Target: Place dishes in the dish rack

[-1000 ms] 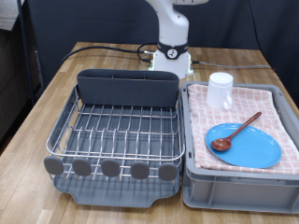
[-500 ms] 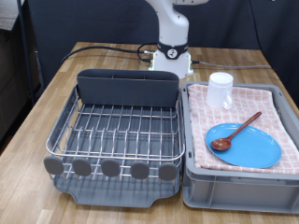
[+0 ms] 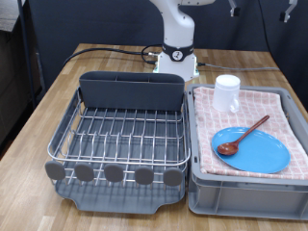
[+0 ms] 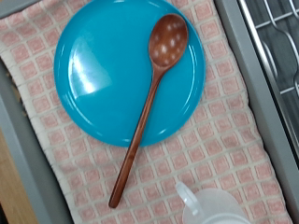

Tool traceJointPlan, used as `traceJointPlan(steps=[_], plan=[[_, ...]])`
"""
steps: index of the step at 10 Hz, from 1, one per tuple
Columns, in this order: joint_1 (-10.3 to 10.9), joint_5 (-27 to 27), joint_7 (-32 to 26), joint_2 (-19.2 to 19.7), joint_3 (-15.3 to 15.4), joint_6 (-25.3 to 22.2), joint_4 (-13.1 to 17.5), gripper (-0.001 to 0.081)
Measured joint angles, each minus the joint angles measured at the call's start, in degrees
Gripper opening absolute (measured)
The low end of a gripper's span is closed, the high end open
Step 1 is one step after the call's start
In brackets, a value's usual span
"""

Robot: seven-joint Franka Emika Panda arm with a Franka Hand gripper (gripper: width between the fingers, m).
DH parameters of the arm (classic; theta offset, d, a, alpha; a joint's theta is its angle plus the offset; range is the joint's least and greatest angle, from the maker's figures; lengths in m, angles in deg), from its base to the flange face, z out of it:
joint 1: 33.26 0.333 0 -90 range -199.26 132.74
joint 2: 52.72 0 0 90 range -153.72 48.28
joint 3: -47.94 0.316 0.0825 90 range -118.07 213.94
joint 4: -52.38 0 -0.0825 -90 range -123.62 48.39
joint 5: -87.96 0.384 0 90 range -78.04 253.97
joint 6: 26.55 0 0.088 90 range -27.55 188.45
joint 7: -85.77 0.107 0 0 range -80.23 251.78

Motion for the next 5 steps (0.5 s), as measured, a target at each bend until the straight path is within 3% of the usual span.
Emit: traceJointPlan(steps=[5], plan=[[0.0, -3.0, 2.7, 3.9, 0.4, 4.8, -0.5, 0.0802]])
